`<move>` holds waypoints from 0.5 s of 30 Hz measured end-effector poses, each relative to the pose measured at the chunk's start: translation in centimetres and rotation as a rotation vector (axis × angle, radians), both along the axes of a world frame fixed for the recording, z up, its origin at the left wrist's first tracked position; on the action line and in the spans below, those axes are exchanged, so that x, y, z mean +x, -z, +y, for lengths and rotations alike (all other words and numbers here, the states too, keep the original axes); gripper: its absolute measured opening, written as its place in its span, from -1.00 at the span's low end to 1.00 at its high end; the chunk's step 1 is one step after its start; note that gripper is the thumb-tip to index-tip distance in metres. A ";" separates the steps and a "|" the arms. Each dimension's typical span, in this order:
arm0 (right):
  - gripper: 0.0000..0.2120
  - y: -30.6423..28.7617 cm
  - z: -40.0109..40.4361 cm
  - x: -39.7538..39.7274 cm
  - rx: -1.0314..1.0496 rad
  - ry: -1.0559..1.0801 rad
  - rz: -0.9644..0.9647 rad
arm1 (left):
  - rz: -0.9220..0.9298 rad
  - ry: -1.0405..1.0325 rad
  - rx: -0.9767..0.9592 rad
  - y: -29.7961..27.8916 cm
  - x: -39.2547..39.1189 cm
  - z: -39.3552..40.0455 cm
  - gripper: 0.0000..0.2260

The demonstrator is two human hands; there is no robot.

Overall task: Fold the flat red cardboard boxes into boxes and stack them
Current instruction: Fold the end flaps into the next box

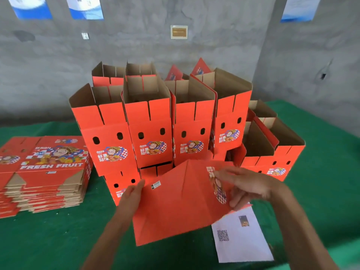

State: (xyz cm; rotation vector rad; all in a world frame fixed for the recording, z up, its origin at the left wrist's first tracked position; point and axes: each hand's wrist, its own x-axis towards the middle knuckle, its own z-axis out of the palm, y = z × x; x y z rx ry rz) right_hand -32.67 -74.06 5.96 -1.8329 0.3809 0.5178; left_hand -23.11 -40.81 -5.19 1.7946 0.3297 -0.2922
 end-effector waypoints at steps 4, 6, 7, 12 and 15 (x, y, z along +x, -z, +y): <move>-0.51 -4.1 1.6 -3.4 -0.269 0.012 -0.120 | 0.172 0.350 -0.025 -1.0 -1.4 -4.7 -0.57; -0.62 -4.3 2.9 -4.9 -0.548 0.004 -0.194 | 0.180 0.535 -0.074 -0.8 -2.5 -7.3 -0.57; -0.64 -4.1 3.5 -5.7 -0.719 0.003 -0.221 | 0.174 0.636 -0.127 -0.7 -3.1 -8.7 -0.68; -0.50 -0.7 4.8 -8.4 -1.072 0.125 -0.119 | 0.261 0.896 -0.251 -1.4 -4.9 -17.6 -0.55; -0.44 3.5 4.4 -9.0 -1.128 0.300 -0.056 | 0.238 0.839 -0.318 -1.2 -5.7 -22.8 -0.45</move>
